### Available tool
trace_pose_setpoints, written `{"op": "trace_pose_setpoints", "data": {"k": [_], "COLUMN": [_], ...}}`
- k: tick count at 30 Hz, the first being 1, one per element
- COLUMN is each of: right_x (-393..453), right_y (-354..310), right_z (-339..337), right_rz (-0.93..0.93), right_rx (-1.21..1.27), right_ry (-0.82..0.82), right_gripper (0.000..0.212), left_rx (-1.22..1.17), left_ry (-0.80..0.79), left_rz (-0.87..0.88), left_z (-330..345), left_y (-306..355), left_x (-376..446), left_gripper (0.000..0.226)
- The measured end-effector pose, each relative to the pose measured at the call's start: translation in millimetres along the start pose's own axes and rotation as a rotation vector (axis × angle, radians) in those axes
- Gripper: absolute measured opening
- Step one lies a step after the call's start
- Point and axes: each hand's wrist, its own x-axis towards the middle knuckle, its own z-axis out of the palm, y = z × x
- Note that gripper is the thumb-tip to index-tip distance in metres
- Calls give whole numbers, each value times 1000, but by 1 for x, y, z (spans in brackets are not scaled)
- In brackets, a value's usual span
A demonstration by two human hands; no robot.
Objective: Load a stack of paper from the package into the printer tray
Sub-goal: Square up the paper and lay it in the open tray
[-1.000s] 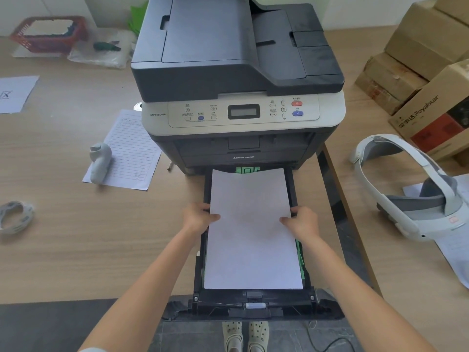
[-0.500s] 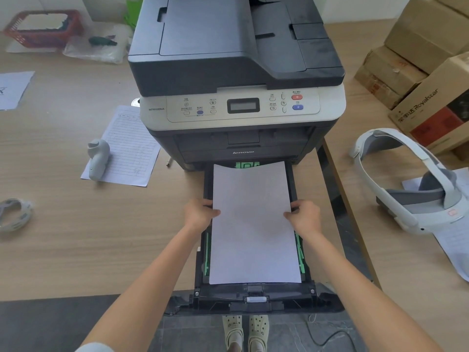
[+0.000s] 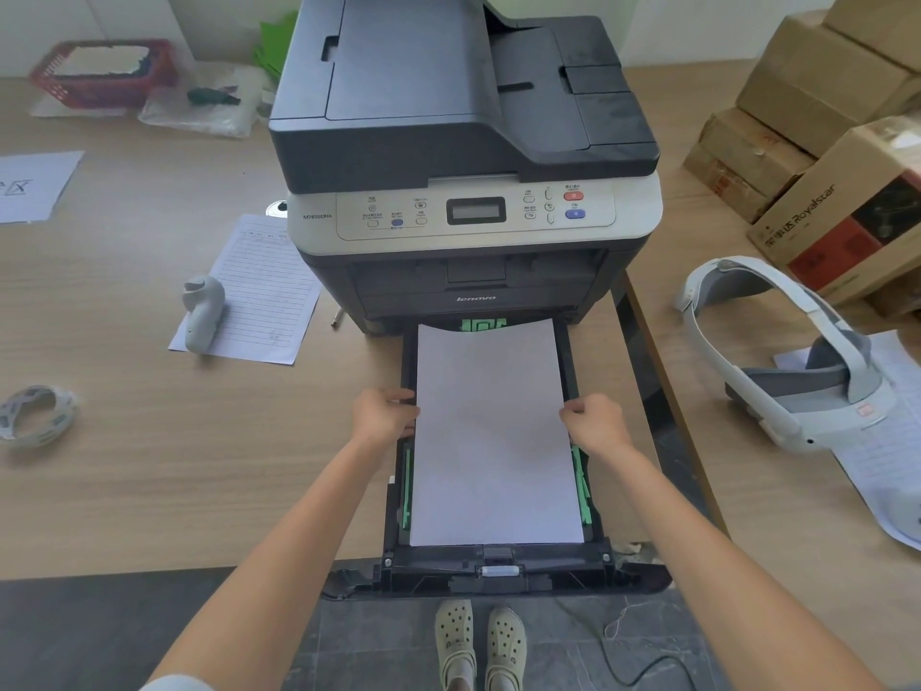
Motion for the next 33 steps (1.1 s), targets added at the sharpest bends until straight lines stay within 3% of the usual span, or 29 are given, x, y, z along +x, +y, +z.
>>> {"op": "trace_pose_setpoints", "data": {"k": [10, 19, 33], "right_x": [-18, -50, -65], "right_y": [13, 46, 51], "right_z": [-20, -18, 19], "right_rz": [68, 164, 15], "right_rx": [194, 300, -2], "right_ry": [38, -43, -11], "right_gripper": [29, 32, 30], "left_rx": [-4, 18, 313], "left_ry": [13, -62, -3], "left_rz": [18, -33, 108], "left_z": [-14, -14, 9], "left_y": [-6, -44, -49], "left_x": [-20, -57, -72], "left_gripper": [36, 35, 48]}}
